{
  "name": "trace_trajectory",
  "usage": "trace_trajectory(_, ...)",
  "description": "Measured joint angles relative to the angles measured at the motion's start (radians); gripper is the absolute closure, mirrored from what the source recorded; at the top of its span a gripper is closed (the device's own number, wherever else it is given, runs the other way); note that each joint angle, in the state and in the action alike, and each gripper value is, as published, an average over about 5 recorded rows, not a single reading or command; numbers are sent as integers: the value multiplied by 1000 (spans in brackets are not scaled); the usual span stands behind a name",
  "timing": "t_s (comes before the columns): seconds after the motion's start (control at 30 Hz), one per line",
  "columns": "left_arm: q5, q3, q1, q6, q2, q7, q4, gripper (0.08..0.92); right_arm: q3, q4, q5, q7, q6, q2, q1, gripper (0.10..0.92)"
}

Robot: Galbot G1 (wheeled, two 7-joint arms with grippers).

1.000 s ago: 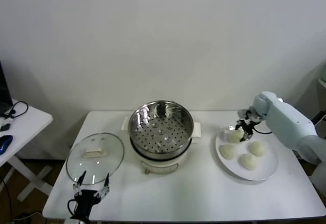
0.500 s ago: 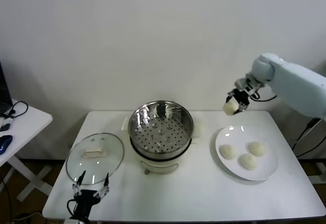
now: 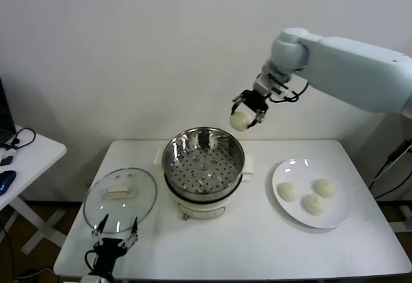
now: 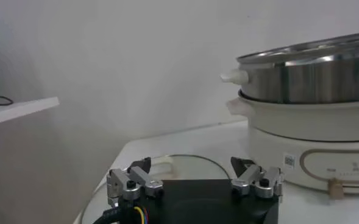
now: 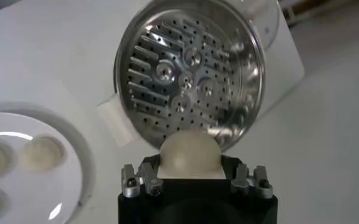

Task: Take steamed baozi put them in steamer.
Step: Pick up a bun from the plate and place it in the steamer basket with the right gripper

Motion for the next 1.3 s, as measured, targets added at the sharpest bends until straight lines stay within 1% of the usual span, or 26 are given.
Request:
trace_trajectory(0.27, 0, 0, -1, -3, 0, -1, 1, 177, 57, -129, -187, 54, 143, 125, -130, 347)
trace_trajectory(0.57, 1, 2, -5, -11, -1, -2, 11, 177, 143, -298, -351, 99, 249, 238, -255, 347)
trace_trajectory(0.83, 2, 4, -11, -12, -2, -2, 17, 177, 198, -413, -445, 115, 295, 303, -325, 347)
trace_trajectory(1.07, 2, 4, -14, -13, -2, -2, 20, 177, 219, -467, -488, 119, 320, 331, -356, 347)
trace_trajectory(1.17, 3, 4, -15, -14, -3, -2, 22, 177, 224, -484, -497, 123, 329, 341, -366, 323)
trace_trajectory(1.3, 3, 4, -16, -15, -4, -2, 22, 177, 227, -494, -502, 124, 336, 345, -371, 236)
